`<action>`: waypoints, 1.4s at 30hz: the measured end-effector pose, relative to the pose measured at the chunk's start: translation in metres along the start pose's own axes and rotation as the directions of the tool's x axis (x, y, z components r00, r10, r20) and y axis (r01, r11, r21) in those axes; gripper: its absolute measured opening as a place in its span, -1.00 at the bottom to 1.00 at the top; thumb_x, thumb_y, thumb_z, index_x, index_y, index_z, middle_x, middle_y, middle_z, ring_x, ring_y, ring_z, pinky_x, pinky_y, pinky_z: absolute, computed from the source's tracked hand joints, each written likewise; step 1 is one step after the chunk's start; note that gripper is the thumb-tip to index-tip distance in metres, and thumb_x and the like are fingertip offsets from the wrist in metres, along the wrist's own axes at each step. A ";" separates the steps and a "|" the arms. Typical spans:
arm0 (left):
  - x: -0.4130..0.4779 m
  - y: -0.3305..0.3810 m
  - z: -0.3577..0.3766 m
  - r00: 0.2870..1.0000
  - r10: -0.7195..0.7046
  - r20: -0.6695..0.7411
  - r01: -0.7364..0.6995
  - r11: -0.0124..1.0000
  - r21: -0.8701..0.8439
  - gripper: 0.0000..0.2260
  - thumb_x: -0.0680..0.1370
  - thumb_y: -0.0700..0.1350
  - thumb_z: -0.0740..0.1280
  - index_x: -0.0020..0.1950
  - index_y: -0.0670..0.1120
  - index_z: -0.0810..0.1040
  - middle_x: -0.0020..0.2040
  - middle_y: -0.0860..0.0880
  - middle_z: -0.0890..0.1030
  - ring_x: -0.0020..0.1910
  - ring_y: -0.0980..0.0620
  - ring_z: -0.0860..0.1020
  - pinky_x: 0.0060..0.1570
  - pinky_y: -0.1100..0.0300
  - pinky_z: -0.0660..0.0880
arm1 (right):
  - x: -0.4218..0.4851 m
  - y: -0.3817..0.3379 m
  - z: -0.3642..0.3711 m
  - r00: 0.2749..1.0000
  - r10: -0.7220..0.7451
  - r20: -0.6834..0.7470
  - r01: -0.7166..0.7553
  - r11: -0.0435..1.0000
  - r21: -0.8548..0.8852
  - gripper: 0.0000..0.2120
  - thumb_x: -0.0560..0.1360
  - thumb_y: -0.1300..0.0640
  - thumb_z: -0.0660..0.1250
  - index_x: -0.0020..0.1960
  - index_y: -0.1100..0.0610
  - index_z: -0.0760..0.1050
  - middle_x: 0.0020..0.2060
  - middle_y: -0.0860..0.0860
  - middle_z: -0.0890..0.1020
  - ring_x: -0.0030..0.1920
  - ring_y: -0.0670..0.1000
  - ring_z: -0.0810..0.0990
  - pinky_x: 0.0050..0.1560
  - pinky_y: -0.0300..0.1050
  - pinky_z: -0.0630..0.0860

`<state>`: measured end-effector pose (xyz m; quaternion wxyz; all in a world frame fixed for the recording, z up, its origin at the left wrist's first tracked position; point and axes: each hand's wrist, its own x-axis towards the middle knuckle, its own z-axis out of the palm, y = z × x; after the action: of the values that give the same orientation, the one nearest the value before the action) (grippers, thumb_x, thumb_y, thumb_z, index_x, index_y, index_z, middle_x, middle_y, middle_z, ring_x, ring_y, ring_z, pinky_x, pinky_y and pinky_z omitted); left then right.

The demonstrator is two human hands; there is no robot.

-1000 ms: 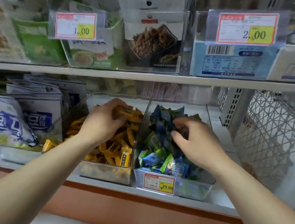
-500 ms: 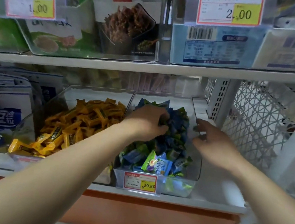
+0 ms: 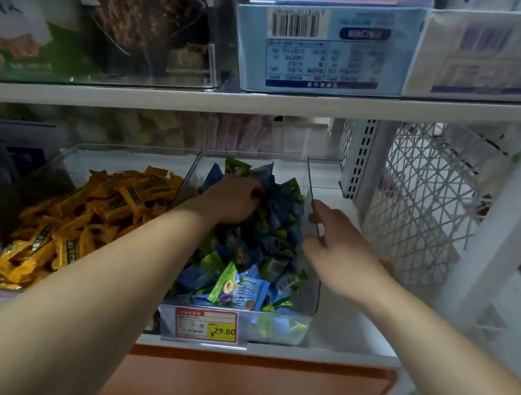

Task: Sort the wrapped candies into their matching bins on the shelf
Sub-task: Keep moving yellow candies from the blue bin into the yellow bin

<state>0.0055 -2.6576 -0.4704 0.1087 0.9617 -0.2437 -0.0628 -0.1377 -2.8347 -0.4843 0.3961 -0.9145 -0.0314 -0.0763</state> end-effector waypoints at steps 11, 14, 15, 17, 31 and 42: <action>-0.006 0.000 -0.011 0.979 0.080 0.188 -0.079 0.997 -0.016 -0.58 0.61 -0.21 0.29 0.47 -0.03 0.40 0.44 -0.07 0.43 0.33 -0.05 0.44 0.11 0.24 0.33 | -0.004 0.000 -0.002 1.000 0.004 0.001 -0.004 1.000 -0.011 -0.67 0.56 0.03 0.14 0.32 -0.07 0.26 0.10 -0.01 0.40 0.01 0.02 0.46 -0.13 -0.18 0.33; -0.010 -0.003 -0.014 0.956 0.095 0.279 -0.101 0.995 0.007 -0.54 0.57 -0.13 0.37 0.46 0.04 0.43 0.42 -0.01 0.45 0.31 -0.02 0.45 0.17 0.19 0.37 | -0.004 0.000 -0.003 1.000 0.000 0.009 0.000 1.000 -0.027 -0.66 0.56 0.03 0.15 0.34 -0.06 0.26 0.11 0.00 0.41 0.01 0.02 0.45 -0.08 -0.13 0.32; -0.012 -0.004 -0.016 0.950 0.097 0.297 -0.105 0.994 0.010 -0.54 0.55 -0.08 0.41 0.44 0.08 0.43 0.40 0.03 0.46 0.27 0.01 0.46 0.16 0.17 0.39 | -0.005 0.000 -0.003 1.000 0.004 0.009 -0.004 1.000 -0.031 -0.64 0.57 0.03 0.15 0.35 -0.05 0.26 0.13 0.01 0.41 0.01 0.02 0.44 -0.07 -0.13 0.32; -0.020 -0.006 -0.019 0.950 0.111 0.293 -0.119 0.993 0.010 -0.51 0.49 0.04 0.48 0.38 0.13 0.45 0.29 0.10 0.48 0.18 0.06 0.47 0.08 0.18 0.42 | -0.006 -0.001 -0.004 1.000 0.007 0.008 -0.007 0.999 -0.038 -0.62 0.57 0.04 0.16 0.38 -0.03 0.25 0.16 0.03 0.42 0.01 0.02 0.45 -0.06 -0.12 0.32; -0.118 0.014 -0.032 0.932 0.139 -0.336 -0.310 0.787 -0.534 -0.96 0.58 0.05 0.38 -0.03 0.16 0.63 -0.09 0.17 0.69 -0.09 0.20 0.64 -0.08 0.29 0.56 | -0.018 -0.060 -0.004 0.960 -0.264 -0.090 0.255 0.962 -0.100 -0.70 0.43 -0.10 0.29 0.17 -0.15 0.48 -0.03 -0.14 0.65 0.00 -0.07 0.59 0.00 -0.06 0.55; -0.175 -0.028 -0.039 0.901 -0.072 -0.427 -0.254 0.711 -0.656 -0.82 0.56 -0.05 0.40 0.14 0.16 0.58 -0.05 0.15 0.68 -0.12 0.15 0.63 -0.23 0.27 0.54 | -0.006 -0.106 0.043 0.961 -0.221 -0.164 0.248 0.954 0.167 -0.91 0.47 -0.05 0.41 -0.10 -0.11 0.51 -0.25 -0.16 0.64 -0.22 -0.22 0.59 -0.22 -0.25 0.52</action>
<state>-0.1276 -2.5418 -0.4274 0.5160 0.8251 -0.2208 0.0651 -0.1516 -2.7308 -0.4379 0.4691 -0.8554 -0.1185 -0.1850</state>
